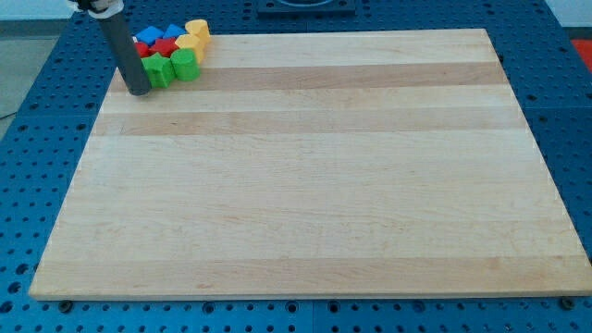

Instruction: Move the group of blocks slightly right

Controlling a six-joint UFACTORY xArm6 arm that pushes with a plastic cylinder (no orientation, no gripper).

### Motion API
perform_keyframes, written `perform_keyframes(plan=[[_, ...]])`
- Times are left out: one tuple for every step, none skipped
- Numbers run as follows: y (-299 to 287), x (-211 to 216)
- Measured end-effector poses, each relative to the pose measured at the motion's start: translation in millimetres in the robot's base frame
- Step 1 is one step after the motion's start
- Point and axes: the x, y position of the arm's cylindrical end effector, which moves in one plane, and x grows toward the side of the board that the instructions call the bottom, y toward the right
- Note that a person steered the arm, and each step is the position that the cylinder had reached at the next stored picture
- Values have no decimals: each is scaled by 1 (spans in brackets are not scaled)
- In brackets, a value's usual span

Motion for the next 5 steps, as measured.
perform_keyframes(plan=[[0,0],[1,18],[-29,54],[-55,53],[-56,50]])
